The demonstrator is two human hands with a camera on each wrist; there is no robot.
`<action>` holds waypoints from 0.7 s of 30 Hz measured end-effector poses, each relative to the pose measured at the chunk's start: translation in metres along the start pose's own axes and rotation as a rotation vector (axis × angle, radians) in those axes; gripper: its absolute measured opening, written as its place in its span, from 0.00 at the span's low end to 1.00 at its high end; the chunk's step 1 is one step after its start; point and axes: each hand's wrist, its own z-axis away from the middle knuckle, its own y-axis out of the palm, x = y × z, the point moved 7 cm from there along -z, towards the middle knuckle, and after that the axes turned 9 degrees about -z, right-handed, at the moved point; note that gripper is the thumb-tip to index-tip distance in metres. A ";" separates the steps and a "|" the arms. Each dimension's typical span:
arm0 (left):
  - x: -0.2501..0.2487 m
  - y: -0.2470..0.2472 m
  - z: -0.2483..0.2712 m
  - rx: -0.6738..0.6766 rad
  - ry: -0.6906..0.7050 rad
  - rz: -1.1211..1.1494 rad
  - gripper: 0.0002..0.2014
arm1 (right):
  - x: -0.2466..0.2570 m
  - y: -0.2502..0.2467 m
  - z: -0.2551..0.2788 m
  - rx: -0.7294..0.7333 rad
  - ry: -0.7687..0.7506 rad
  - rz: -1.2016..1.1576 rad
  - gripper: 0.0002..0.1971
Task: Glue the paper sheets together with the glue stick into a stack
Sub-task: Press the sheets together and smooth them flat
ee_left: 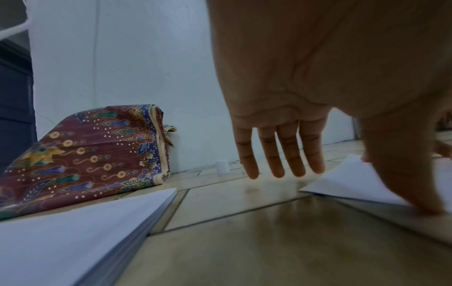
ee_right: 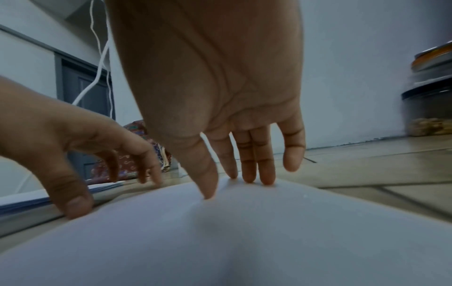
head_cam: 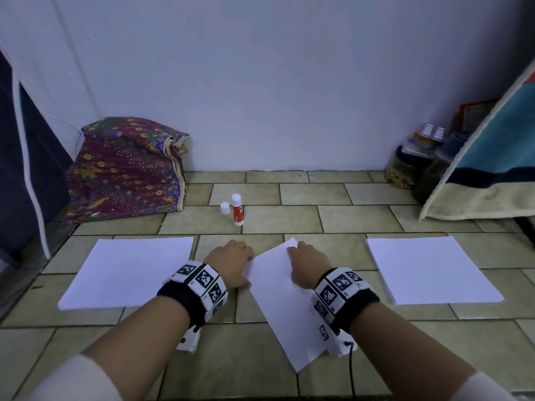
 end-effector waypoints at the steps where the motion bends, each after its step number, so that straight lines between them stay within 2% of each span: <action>1: 0.000 0.003 -0.002 0.008 0.035 0.039 0.34 | 0.005 0.002 0.000 0.004 -0.025 -0.010 0.17; 5: -0.001 0.014 -0.001 0.080 0.091 0.051 0.57 | 0.029 0.010 0.001 0.069 -0.158 -0.027 0.24; 7: -0.003 0.017 0.001 0.127 0.080 -0.018 0.63 | 0.040 0.014 0.003 0.117 -0.240 -0.041 0.29; 11: 0.000 0.025 0.002 0.192 0.039 -0.107 0.65 | 0.036 0.016 0.003 0.159 -0.267 -0.065 0.33; 15: 0.012 0.039 0.001 0.220 0.005 -0.085 0.65 | 0.000 0.011 0.007 0.194 -0.167 -0.041 0.33; 21: 0.010 0.042 -0.005 0.234 -0.032 -0.076 0.67 | -0.055 -0.003 0.013 0.212 -0.036 -0.022 0.43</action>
